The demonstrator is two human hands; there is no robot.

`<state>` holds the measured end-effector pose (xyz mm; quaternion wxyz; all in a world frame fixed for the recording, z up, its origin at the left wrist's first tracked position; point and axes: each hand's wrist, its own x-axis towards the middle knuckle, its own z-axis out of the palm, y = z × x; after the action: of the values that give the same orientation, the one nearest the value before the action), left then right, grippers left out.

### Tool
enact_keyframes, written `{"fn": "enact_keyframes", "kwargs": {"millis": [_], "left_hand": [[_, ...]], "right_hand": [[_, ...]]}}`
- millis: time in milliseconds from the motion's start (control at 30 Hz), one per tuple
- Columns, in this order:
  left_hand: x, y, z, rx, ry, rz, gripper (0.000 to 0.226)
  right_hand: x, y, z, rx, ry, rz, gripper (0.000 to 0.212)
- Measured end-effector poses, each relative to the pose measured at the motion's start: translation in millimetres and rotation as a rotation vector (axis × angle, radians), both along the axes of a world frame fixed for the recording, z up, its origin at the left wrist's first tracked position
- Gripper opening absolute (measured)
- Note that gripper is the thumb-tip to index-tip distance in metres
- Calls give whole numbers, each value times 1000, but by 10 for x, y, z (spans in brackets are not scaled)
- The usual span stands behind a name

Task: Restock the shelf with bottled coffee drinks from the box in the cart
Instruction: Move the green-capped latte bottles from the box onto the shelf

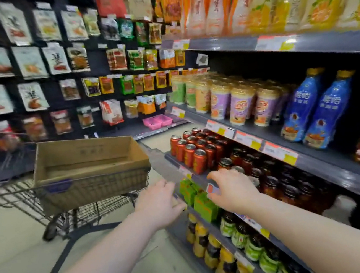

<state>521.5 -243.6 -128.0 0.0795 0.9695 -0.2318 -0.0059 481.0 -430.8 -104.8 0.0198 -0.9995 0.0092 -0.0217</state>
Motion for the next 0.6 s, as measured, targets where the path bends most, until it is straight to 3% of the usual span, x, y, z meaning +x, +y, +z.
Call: {"fn": "enact_keyframes", "kwargs": {"millis": [300, 600], "left_hand": [[441, 948, -384, 6, 86, 254, 59], [1574, 1381, -515, 60, 114, 443, 53]], "right_hand": [[965, 918, -396, 4, 116, 223, 51], [2332, 1372, -597, 73, 184, 381, 47]]}}
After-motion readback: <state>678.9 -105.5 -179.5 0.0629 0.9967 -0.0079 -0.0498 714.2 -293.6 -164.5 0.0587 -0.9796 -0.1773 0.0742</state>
